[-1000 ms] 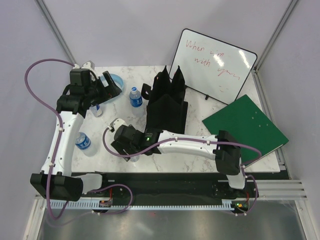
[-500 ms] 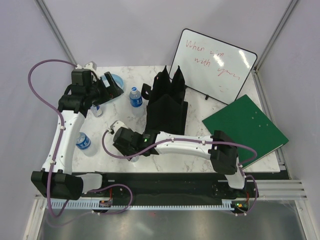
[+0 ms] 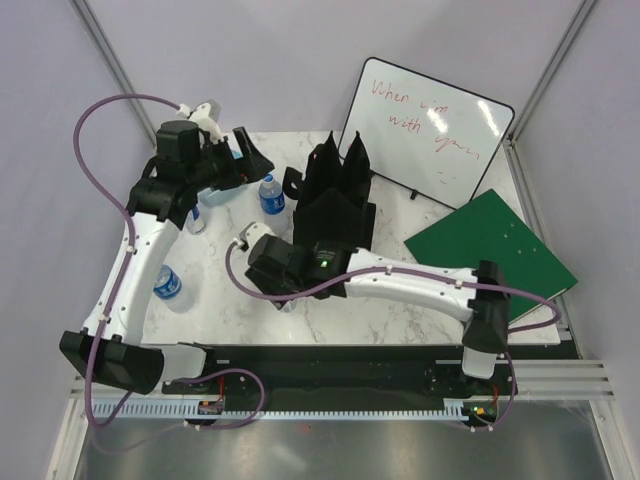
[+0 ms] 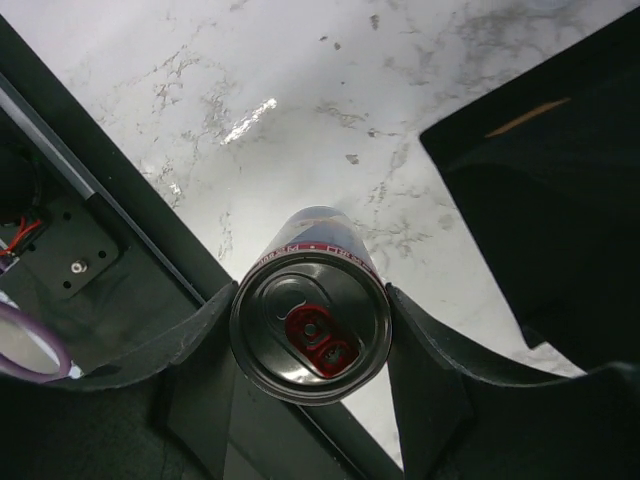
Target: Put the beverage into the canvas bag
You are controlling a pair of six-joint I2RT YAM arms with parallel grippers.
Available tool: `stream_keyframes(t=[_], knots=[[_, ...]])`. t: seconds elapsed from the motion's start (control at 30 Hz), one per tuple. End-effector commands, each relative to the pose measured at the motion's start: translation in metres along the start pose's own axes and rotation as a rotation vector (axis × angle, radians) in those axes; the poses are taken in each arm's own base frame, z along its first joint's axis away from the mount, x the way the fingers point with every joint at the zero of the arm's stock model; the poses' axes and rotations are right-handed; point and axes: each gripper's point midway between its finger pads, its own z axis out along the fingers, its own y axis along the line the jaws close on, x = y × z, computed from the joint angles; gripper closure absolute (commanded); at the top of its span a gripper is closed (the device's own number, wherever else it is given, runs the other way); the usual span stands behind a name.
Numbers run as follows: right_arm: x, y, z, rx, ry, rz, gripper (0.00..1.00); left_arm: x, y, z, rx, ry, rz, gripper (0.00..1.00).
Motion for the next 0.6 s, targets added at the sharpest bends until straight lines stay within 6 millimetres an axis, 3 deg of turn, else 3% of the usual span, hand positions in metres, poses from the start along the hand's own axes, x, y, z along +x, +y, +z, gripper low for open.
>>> stream_keyframes(t=[0.0, 0.2, 0.37, 0.57], knots=[[-0.054, -0.033, -0.084, 0.013, -0.190, 0.072, 1.00, -0.026, -0.044, 0.008, 0.135, -0.064, 0.125, 0.05], [-0.081, -0.094, -0.150, 0.154, -0.293, 0.114, 1.00, -0.012, -0.078, 0.029, 0.181, -0.031, 0.219, 0.01], [-0.106, -0.146, -0.191, 0.246, -0.376, 0.165, 1.00, -0.001, -0.079, 0.050, 0.147, 0.000, 0.215, 0.03], [-0.129, -0.185, -0.224, 0.333, -0.447, 0.183, 1.00, 0.016, -0.079, 0.063, 0.159, 0.054, 0.232, 0.08]])
